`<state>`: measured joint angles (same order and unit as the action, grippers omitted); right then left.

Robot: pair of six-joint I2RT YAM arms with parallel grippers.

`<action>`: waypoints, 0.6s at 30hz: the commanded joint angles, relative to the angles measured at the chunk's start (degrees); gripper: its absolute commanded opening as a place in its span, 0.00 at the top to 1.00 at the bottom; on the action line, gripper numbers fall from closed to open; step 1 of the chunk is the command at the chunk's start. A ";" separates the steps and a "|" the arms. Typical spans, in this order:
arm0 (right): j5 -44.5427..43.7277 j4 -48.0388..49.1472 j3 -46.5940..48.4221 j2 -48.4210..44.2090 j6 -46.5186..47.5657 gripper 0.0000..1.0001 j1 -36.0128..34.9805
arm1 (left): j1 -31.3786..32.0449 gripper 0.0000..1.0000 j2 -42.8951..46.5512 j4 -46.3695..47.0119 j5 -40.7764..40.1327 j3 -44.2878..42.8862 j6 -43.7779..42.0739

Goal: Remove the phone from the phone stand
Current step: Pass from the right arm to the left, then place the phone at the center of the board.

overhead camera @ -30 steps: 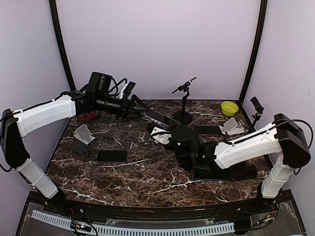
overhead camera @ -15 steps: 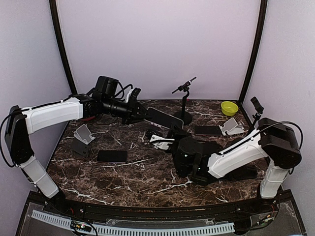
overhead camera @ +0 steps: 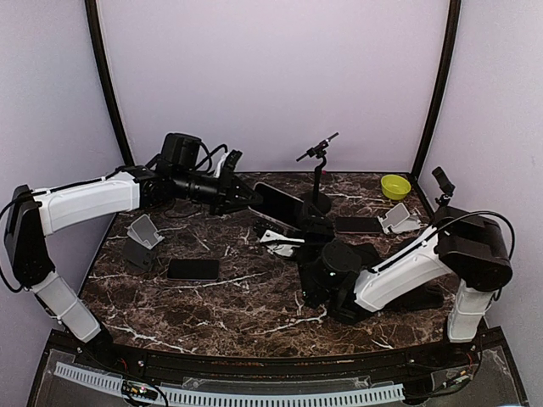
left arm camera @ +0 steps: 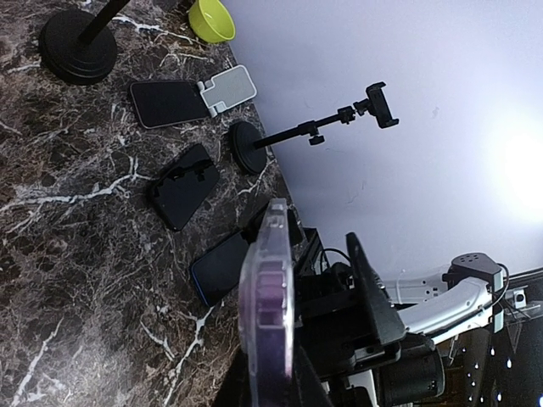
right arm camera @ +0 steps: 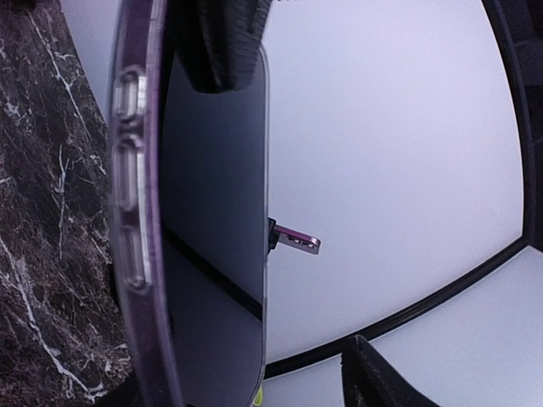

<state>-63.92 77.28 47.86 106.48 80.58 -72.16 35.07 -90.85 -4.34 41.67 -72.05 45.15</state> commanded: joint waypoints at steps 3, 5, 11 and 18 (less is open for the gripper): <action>1.15 1.96 -1.98 -4.25 -4.37 0.12 -0.95 | -3.58 1.00 3.78 3.11 -3.45 2.13 -2.96; 1.48 -0.67 -2.67 -5.44 -6.47 0.05 -1.12 | -5.05 1.00 4.40 3.67 -2.94 2.70 -2.79; 2.50 -10.28 -3.76 -9.12 -13.88 0.00 -1.43 | -10.51 1.00 6.13 4.34 -2.84 5.09 -3.92; 3.38 -20.03 -4.30 -13.39 -22.04 0.00 -1.36 | -17.60 1.00 6.29 1.64 -2.76 6.68 -7.67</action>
<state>-60.73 63.29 44.29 96.31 65.89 -73.08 20.47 -87.15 -3.53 38.96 -66.46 40.86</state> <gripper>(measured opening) 0.998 0.108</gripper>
